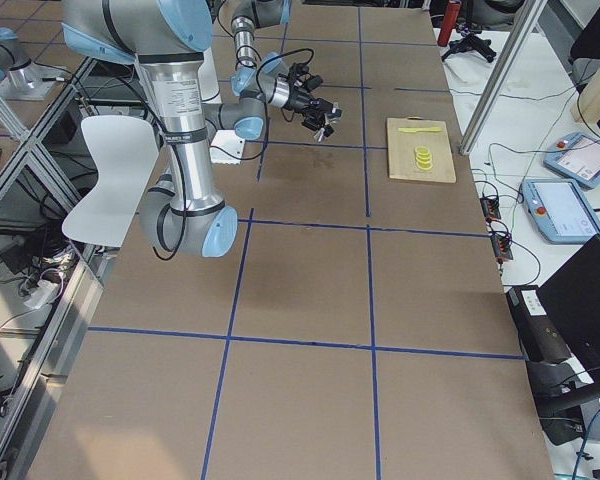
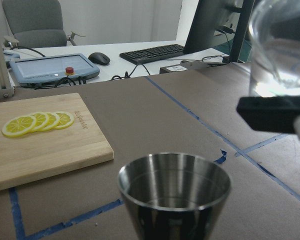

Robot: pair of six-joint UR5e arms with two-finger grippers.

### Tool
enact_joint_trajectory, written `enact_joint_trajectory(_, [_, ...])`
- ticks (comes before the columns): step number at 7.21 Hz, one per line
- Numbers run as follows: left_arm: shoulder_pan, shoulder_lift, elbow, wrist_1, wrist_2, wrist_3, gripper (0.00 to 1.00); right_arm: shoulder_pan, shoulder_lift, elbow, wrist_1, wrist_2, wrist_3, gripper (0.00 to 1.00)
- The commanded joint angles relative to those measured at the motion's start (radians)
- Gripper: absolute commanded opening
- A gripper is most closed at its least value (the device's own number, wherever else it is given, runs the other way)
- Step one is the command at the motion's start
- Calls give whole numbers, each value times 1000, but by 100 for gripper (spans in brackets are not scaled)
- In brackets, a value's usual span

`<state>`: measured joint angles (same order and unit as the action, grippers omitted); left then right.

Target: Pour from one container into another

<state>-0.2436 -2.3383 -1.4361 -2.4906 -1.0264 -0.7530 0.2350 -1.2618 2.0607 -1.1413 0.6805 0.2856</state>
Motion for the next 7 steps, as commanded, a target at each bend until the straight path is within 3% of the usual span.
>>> enact_joint_trajectory(1, [1,-1,-1,-1,0,0,0,3,2,-4,-2,-7,-34,0])
enact_joint_trajectory(7, [1,-3,-1,-1,0,0,0,1,-8,-11,-9,-35,-94,0])
